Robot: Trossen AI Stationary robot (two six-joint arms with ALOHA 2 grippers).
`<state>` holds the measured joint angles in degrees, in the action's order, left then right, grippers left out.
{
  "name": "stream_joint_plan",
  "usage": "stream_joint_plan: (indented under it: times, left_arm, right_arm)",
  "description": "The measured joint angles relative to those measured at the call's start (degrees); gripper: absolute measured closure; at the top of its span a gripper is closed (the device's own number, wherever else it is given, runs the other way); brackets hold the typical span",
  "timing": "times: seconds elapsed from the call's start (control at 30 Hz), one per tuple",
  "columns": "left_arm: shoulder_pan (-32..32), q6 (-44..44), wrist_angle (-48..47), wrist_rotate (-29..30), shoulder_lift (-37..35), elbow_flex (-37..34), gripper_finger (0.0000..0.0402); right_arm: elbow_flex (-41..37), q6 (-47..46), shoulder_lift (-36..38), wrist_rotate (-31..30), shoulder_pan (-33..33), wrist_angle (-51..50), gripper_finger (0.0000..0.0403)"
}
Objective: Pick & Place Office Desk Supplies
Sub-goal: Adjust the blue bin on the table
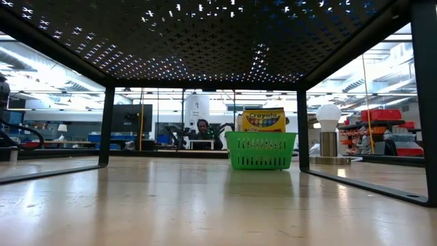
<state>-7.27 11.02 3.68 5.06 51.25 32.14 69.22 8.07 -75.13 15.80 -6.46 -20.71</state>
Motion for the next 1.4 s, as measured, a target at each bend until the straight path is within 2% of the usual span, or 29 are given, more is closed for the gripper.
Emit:
stream_joint_plan:
  times: [0.17,0.3,0.37,0.47,0.57,0.77,0.9,1.07,1.27,1.4]
  left_arm:
    - [-3.4,-1.9,3.7,-6.8,4.6,0.0,0.0178]
    - [-6.6,-6.3,6.2,-15.5,8.0,0.0,0.0194]
    - [-7.1,-7.2,6.6,-17.1,9.7,0.0,0.0201]
    - [-7.1,-6.0,6.1,-17.2,11.3,0.0,0.0208]
    - [-7.1,-3.9,5.2,-16.6,11.6,0.0,0.0212]
    - [-7.2,-1.5,3.0,-12.6,10.5,0.0,0.0212]
    - [-8.3,-1.1,1.8,-12.6,9.3,0.0,0.0212]
    - [-9.9,-0.3,0.1,-12.6,6.9,0.0,0.0212]
    - [-10.8,0.4,-2.3,-12.6,4.0,0.0,0.0214]
    - [-10.8,0.8,-2.4,-12.6,3.1,0.0,0.0214]
  right_arm:
    - [-11.8,-6.4,7.9,-6.9,3.7,5.7,0.0231]
    - [-16.2,-10.6,10.8,-10.5,6.5,6.2,0.0231]
    - [-17.3,-11.7,11.2,-12.4,8.5,6.6,0.0231]
    - [-18.3,-12.3,11.2,-14.6,11.6,7.1,0.0231]
    - [-19.0,-12.7,11.2,-19.5,14.9,7.0,0.0231]
    - [-19.1,-17.2,11.2,-30.3,20.6,-1.0,0.0238]
    - [-19.1,-21.2,11.2,-35.4,24.1,-5.7,0.0257]
    - [-19.0,-24.7,11.2,-39.4,27.0,-9.0,0.028]
    - [-19.2,-32.2,11.1,-42.9,28.3,-20.3,0.0293]
    - [-19.1,-32.5,11.2,-43.0,29.2,-18.9,0.0293]
